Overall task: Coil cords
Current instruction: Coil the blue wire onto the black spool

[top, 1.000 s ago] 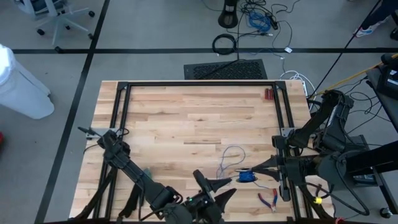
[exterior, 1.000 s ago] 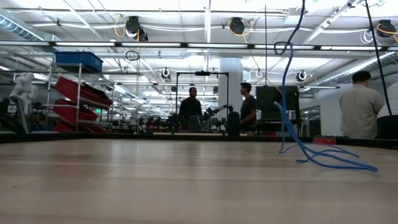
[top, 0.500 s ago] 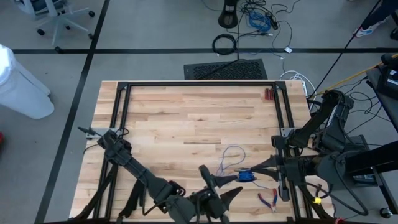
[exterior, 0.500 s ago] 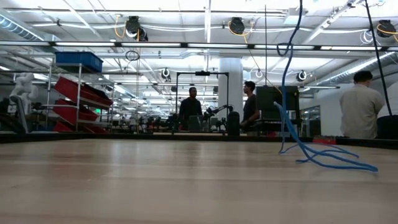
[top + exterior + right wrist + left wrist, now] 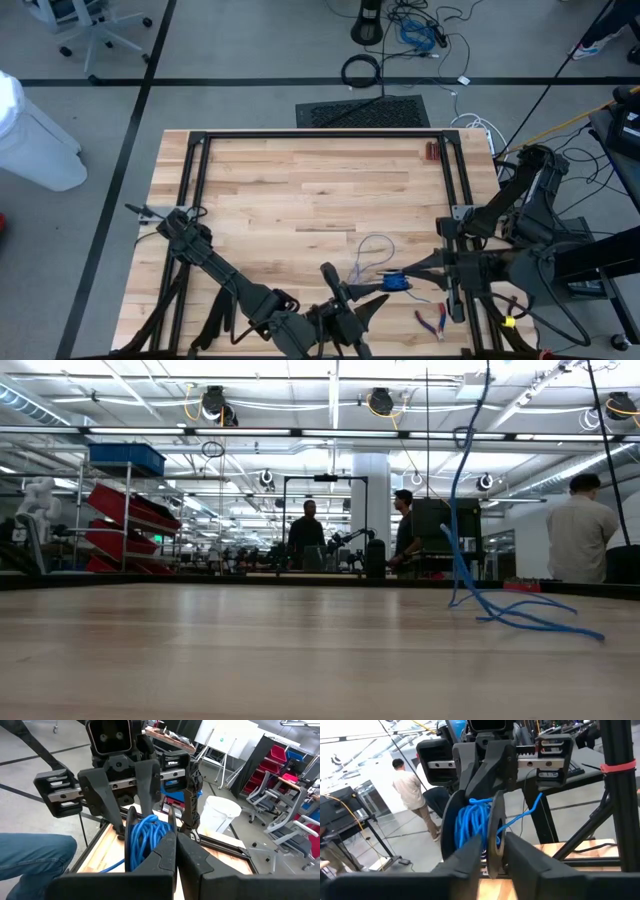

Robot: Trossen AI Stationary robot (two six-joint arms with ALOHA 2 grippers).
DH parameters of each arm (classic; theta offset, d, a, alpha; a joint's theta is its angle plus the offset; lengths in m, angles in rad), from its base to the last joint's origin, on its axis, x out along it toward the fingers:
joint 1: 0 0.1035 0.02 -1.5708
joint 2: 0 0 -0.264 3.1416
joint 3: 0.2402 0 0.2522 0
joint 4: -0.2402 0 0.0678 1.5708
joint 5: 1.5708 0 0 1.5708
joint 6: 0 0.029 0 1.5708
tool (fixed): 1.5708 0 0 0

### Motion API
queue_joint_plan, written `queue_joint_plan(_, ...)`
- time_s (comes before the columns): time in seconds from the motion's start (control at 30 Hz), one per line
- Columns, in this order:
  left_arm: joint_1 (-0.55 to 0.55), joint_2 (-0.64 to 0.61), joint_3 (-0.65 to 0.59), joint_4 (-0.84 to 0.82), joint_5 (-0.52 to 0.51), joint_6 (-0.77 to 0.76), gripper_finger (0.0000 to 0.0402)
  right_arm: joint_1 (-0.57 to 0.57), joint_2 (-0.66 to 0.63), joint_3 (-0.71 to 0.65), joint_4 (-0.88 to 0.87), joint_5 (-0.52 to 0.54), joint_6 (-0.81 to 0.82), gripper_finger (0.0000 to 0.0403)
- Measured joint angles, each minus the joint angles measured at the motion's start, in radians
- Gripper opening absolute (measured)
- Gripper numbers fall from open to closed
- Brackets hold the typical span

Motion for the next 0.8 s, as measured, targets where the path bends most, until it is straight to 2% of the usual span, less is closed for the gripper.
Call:
queue_joint_plan(0.1,0.0,0.0,0.0,-0.004,0.0,-0.002,0.0033,-0.008,0.005,0.0,0.001,0.001,0.0,0.0)
queue_joint_plan(0.17,0.0,0.0,0.0,-0.006,0.002,-0.003,0.0011,-0.016,0.014,0.0,0.009,0.003,-0.001,0.0)
queue_joint_plan(0.47,-0.014,-0.003,0.0,-0.007,-0.02,0.026,0.0006,-0.041,0.029,0.001,0.054,-0.037,-0.035,0.0004)
queue_joint_plan(0.67,-0.078,-0.053,0.001,-0.033,-0.054,0.042,0.0003,0.009,0.023,0.001,0.032,0.076,-0.052,0.0045)
queue_joint_plan(0.8,-0.141,-0.086,0.003,-0.105,-0.133,0.041,0.0002,0.024,0.014,0.001,-0.036,0.106,0.021,0.0075)
